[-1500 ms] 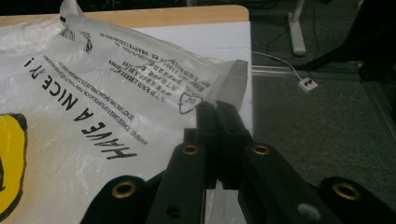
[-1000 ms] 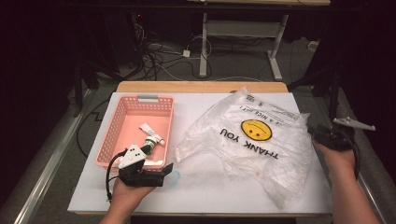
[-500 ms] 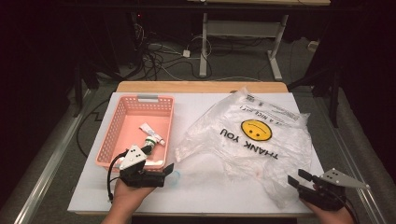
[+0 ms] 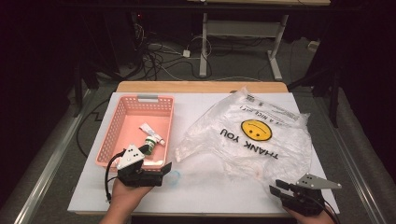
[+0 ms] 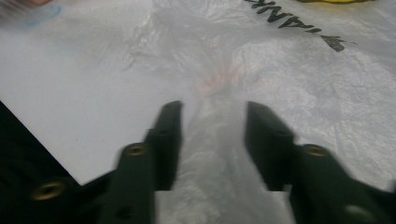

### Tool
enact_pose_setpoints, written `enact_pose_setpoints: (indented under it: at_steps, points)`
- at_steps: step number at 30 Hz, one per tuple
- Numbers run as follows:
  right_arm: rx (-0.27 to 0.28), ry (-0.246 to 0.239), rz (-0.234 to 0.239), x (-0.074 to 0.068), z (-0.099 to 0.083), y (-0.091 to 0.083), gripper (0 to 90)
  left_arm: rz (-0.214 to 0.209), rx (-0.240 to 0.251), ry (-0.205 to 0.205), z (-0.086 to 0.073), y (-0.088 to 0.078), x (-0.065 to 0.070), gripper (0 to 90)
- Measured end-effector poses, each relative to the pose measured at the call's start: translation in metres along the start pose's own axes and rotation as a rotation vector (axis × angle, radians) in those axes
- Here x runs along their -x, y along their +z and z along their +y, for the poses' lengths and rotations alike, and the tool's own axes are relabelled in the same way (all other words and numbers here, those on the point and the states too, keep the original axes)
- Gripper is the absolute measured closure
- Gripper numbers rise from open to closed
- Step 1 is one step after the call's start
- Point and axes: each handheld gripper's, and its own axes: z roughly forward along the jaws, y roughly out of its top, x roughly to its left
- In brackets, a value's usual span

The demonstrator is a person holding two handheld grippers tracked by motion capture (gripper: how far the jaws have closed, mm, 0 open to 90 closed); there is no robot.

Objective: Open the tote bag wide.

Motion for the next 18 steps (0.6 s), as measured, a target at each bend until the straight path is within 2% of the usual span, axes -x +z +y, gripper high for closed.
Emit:
enact_pose_setpoints:
  at_steps: [1,2,3,4,5,6,7,8,9,10,11,12,13,14,15,16,17,18]
  points:
    - [0.0,0.0,0.0,0.0,0.0,0.0,73.7,0.0,0.0,-0.003,0.0,0.0,0.0,0.0]
    - [0.024,-0.031,-0.023,-0.006,0.003,-0.004,85.9,0.0,0.0,-0.005,0.0,0.0,-0.001,0.0]
    - [0.051,-0.044,-0.032,-0.009,0.006,-0.007,89.2,0.001,0.0,-0.005,0.0,0.0,-0.001,0.0]
    - [0.051,-0.044,-0.032,-0.009,0.006,-0.007,89.2,0.001,-0.001,-0.004,0.0,0.0,0.0,0.0]
    - [0.08,-0.054,-0.033,-0.012,0.009,-0.011,89.7,0.003,-0.001,-0.001,0.0,0.0,0.0,0.0]
    - [0.135,-0.081,-0.028,-0.02,0.014,-0.017,89.9,0.005,-0.001,0.0,0.0,0.0,0.0,0.0]
    - [0.135,-0.081,-0.028,-0.02,0.014,-0.017,89.9,0.006,-0.001,0.0,0.0,0.0,0.001,0.0]
    - [0.166,-0.124,-0.016,-0.029,0.016,-0.019,89.8,0.006,0.0,0.0,0.0,0.0,0.001,0.0]
    - [0.166,-0.149,-0.004,-0.034,0.017,-0.017,89.8,0.008,0.002,0.0,0.0,0.0,0.001,0.0]
    - [0.155,-0.17,0.005,-0.038,0.017,-0.015,89.3,0.011,0.003,0.001,0.0,0.0,0.001,0.0]
    - [0.155,-0.17,0.005,-0.038,0.017,-0.015,89.3,0.012,0.004,0.001,0.0,0.0,0.001,0.0]
    - [0.118,-0.186,0.043,-0.044,0.016,-0.005,87.3,0.011,0.005,0.002,0.0,0.0,0.0,0.0]
    - [0.094,-0.192,0.061,-0.047,0.015,0.001,86.0,0.011,0.006,0.001,0.0,0.0,0.0,0.0]
    - [0.094,-0.192,0.061,-0.047,0.015,0.001,86.0,0.013,0.006,0.002,0.0,-0.001,0.0,0.0]
    - [0.041,-0.186,0.093,-0.05,0.012,0.013,84.6,0.015,0.008,0.003,0.0,-0.001,0.0,0.0]
    - [0.041,-0.186,0.093,-0.05,0.012,0.013,84.6,0.016,0.012,0.004,0.0,-0.001,0.0,0.0]
    - [-0.001,-0.183,0.119,-0.052,0.01,0.024,81.3,0.016,0.013,0.006,0.0,-0.001,0.0,0.0]
    - [-0.013,-0.19,0.123,-0.053,0.01,0.027,77.9,0.018,0.014,0.008,0.0,-0.001,0.0,0.0]
